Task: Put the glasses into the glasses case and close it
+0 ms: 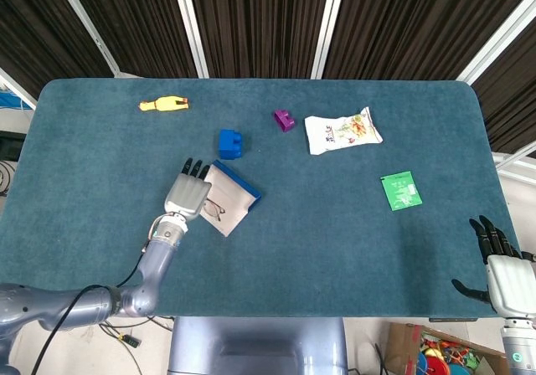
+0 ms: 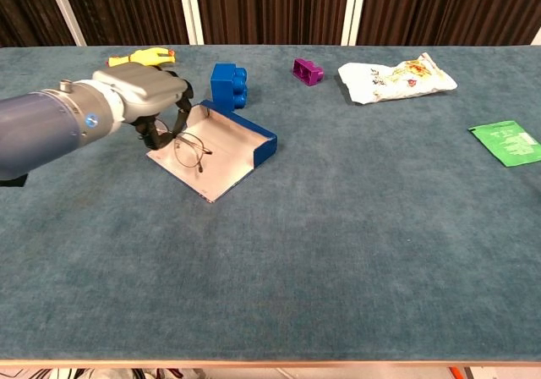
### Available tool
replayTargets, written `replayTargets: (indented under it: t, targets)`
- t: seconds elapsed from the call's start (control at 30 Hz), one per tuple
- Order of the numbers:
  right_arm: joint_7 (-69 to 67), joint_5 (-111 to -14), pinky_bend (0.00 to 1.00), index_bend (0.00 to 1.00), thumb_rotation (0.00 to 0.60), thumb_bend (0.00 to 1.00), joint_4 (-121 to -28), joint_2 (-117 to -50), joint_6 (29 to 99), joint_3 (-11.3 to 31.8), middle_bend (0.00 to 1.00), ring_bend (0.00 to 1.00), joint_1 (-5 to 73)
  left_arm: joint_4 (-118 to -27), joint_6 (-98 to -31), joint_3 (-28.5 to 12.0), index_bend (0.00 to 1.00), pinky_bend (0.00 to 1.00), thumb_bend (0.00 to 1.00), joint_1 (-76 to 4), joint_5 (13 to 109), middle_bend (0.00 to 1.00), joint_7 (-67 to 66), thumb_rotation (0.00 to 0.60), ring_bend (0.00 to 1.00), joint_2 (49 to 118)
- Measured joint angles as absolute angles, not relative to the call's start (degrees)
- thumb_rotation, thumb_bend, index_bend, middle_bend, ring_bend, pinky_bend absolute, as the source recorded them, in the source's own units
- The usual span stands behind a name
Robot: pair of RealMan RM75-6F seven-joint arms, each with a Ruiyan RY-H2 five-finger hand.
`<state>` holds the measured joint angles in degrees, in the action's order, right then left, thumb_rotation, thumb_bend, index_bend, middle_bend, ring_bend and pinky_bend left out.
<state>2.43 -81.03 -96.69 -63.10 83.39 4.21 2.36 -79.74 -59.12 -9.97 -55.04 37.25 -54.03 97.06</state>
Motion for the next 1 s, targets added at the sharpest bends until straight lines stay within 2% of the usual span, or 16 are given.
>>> replayTargets:
  t: [1.0]
  targets:
    - [2.39, -80.85, 0.28, 0.02, 0.600, 0.18, -96.67, -63.05, 83.14, 4.26, 0.00, 0.11, 2.47, -66.11, -56.00, -13.42, 0.57, 0.00, 0.47, -60.92, 33.00, 0.11, -55.45, 0.600, 0.00, 106.51]
